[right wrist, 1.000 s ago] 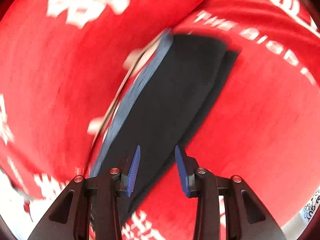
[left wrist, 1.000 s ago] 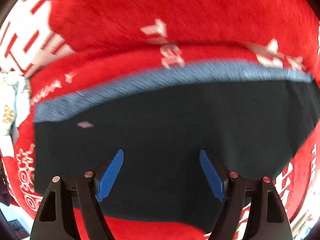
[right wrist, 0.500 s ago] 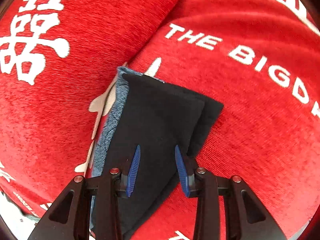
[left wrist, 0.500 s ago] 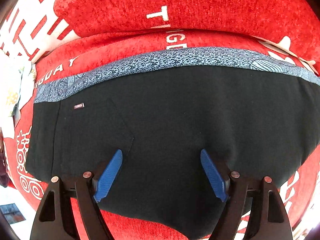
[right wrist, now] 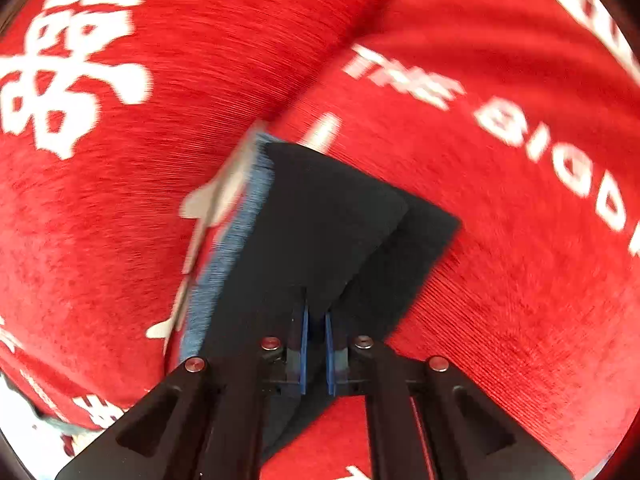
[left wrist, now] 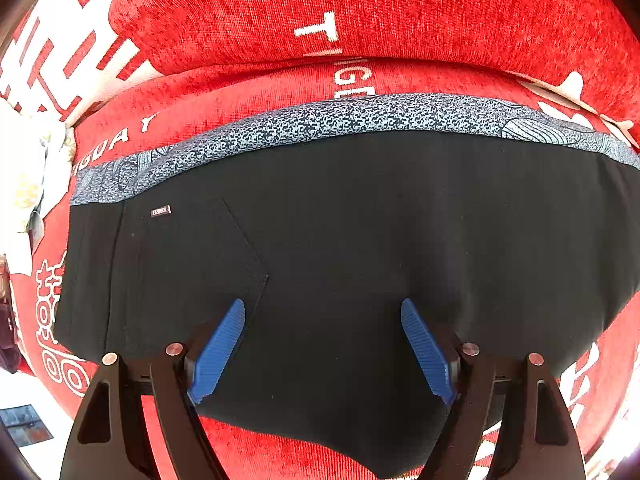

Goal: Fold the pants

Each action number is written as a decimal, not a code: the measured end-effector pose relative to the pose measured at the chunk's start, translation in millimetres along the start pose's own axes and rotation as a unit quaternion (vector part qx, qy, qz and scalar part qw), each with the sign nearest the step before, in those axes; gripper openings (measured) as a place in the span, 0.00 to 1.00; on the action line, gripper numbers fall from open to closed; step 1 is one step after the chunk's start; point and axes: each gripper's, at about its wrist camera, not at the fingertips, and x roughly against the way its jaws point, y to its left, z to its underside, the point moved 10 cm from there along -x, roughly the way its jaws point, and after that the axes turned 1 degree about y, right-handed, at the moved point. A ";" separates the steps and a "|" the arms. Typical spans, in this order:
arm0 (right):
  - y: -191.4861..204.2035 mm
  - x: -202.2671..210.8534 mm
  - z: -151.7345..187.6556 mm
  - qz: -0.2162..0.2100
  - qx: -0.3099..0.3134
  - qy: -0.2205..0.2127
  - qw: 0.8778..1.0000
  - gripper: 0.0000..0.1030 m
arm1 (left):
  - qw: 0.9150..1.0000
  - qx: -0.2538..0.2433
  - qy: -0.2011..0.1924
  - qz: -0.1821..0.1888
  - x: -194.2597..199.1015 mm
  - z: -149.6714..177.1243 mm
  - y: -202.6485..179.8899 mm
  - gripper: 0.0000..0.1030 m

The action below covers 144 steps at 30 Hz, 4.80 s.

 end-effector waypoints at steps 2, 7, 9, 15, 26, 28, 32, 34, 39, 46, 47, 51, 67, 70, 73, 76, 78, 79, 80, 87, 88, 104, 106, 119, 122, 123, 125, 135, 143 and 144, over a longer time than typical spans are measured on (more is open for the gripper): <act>7.8 15.1 -2.4 0.007 0.028 -0.008 1.000 0.07 | 1.000 -0.005 -0.003 -0.002 0.3 -1.7 -1.1 0.80; -31.5 -12.4 14.8 0.058 0.043 0.031 0.997 0.07 | 1.000 -0.006 -0.014 -0.006 1.7 -0.5 -2.3 0.80; -41.2 -6.3 15.0 0.009 0.008 0.010 1.000 0.13 | 1.000 -0.007 -0.009 -0.004 3.4 -0.2 -1.6 0.80; -56.6 11.9 11.3 -0.026 -0.027 -0.002 0.999 0.46 | 1.000 0.004 -0.011 0.010 22.0 -22.7 -9.0 0.79; -65.0 7.2 1.8 0.066 0.005 0.011 0.998 0.39 | 0.999 -0.029 0.018 0.008 13.5 -34.7 -56.8 0.79; -71.9 32.6 0.4 0.100 -0.001 -0.029 0.995 0.49 | 1.000 -0.024 0.009 0.018 20.0 -37.6 -56.5 0.79; -8.4 48.4 18.5 0.068 0.110 -0.043 0.991 0.47 | 0.999 -0.027 -0.025 0.026 36.2 -61.3 -65.7 0.79; 42.5 16.8 42.7 0.043 0.195 0.006 0.980 0.46 | 0.999 -0.028 -0.033 0.025 33.3 -76.4 -77.6 0.79; 120.4 -81.3 91.7 0.030 0.324 0.072 0.943 0.46 | 0.999 -0.026 -0.034 0.006 -0.2 -100.7 -107.1 0.79; 108.2 -117.4 30.6 0.098 0.303 -0.005 0.948 0.23 | 0.998 -0.004 -0.055 0.017 -9.2 -111.2 -100.1 0.89; 100.3 -111.3 19.3 0.107 0.286 -0.012 0.952 0.23 | 0.999 -0.005 -0.051 0.017 -7.2 -110.8 -98.2 0.89; 66.3 -59.1 -9.0 0.115 0.225 -0.033 0.967 0.33 | 0.998 -0.019 -0.060 0.011 14.1 -105.7 -82.9 0.89; 9.5 -19.0 81.1 0.023 0.120 0.028 0.992 0.72 | 0.994 -0.106 -0.008 -0.009 33.9 -12.4 -103.9 0.89; 11.3 -0.2 114.9 -0.010 0.104 0.049 0.993 0.77 | 0.991 -0.131 0.007 -0.001 47.0 7.4 -117.6 0.89; 1.2 7.0 151.8 -0.018 0.099 0.072 0.992 0.80 | 0.988 -0.155 0.018 0.012 61.3 28.9 -135.4 0.89; -5.8 12.2 178.3 -0.024 0.083 0.087 0.992 0.83 | 0.983 -0.177 0.030 0.030 77.2 54.0 -162.3 0.89; -8.6 17.3 191.1 -0.026 0.071 0.087 0.993 0.88 | 0.981 -0.188 0.037 0.036 80.2 63.2 -170.2 0.89; -6.2 22.6 197.6 -0.029 0.063 0.084 0.994 0.95 | 0.979 -0.195 0.040 0.039 84.2 65.8 -179.2 0.89; -9.1 23.4 200.3 -0.032 0.057 0.081 0.995 1.00 | 0.978 -0.202 0.041 0.041 86.7 69.3 -183.4 0.89; -19.3 26.2 209.5 -0.028 0.032 0.090 0.995 1.00 | 0.973 -0.222 0.048 0.044 92.5 77.2 -203.4 0.89; -20.0 25.8 209.2 -0.028 0.030 0.093 0.995 1.00 | 0.973 -0.223 0.048 0.043 91.5 76.4 -203.9 0.89; -51.8 31.9 198.2 -0.027 0.004 0.099 0.995 1.00 | 0.970 -0.234 0.046 0.048 92.4 72.6 -241.2 0.89; -53.5 34.5 192.7 -0.027 0.004 0.095 0.995 1.00 | 0.970 -0.234 0.044 0.051 91.6 69.6 -247.1 0.89; -63.1 38.6 157.1 -0.022 0.008 0.073 0.997 1.00 | 0.973 -0.220 0.029 0.056 88.9 43.8 -269.3 0.89; -64.4 36.8 152.7 -0.023 0.007 0.071 0.997 1.00 | 0.974 -0.218 0.029 0.055 84.5 40.1 -270.1 0.89; -65.0 35.8 150.8 -0.025 0.005 0.071 0.997 1.00 | 0.974 -0.217 0.029 0.054 83.3 38.6 -270.6 0.89; -66.4 34.8 147.7 -0.025 0.004 0.070 0.997 1.00 | 0.974 -0.216 0.028 0.054 81.4 36.5 -270.1 0.89; -69.9 36.9 115.0 -0.032 -0.004 0.045 0.998 1.00 | 0.979 -0.194 0.009 0.060 79.8 9.5 -280.7 0.89; -67.0 38.1 99.8 -0.040 -0.001 0.033 0.999 1.00 | 0.979 -0.193 0.001 0.066 83.3 -1.0 -292.7 0.89; -65.9 37.6 98.1 -0.044 -0.001 0.031 0.999 1.00 | 0.979 -0.192 -0.003 0.066 84.4 -2.8 -293.2 0.89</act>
